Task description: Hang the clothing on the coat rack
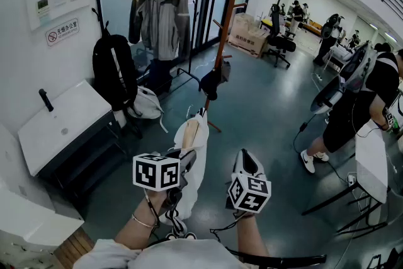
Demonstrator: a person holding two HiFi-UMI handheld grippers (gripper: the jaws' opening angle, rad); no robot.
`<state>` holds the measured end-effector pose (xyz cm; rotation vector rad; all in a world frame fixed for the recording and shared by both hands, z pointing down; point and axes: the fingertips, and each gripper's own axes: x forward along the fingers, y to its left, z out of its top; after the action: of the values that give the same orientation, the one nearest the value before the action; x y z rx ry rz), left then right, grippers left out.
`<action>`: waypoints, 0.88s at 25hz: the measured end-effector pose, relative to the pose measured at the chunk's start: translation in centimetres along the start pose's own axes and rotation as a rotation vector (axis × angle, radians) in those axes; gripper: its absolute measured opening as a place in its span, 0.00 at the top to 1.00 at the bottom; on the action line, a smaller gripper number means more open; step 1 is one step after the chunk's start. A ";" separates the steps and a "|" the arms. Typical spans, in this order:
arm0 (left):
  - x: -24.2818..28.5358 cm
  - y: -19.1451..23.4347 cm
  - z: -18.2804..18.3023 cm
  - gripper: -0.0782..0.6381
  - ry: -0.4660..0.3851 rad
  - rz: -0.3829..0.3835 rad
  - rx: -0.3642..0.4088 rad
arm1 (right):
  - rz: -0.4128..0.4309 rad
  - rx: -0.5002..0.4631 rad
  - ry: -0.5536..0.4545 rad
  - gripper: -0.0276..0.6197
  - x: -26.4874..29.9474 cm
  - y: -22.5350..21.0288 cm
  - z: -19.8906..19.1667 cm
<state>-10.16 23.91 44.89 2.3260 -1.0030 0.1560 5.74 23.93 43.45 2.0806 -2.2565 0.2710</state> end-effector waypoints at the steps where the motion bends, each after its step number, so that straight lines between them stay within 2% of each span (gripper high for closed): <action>1: -0.2 0.0 -0.1 0.79 0.005 -0.002 0.000 | -0.001 -0.001 0.000 0.92 -0.1 0.1 0.0; 12: -1.5 2.1 0.0 0.79 0.055 -0.034 0.028 | -0.007 0.004 -0.028 0.92 0.7 3.3 0.2; 22: 0.5 3.9 0.7 0.79 0.095 -0.045 0.069 | -0.023 0.058 0.024 0.92 3.6 3.5 -1.4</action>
<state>-12.64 21.07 46.34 2.3777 -0.9109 0.2852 1.86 20.86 45.14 2.1181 -2.2360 0.3617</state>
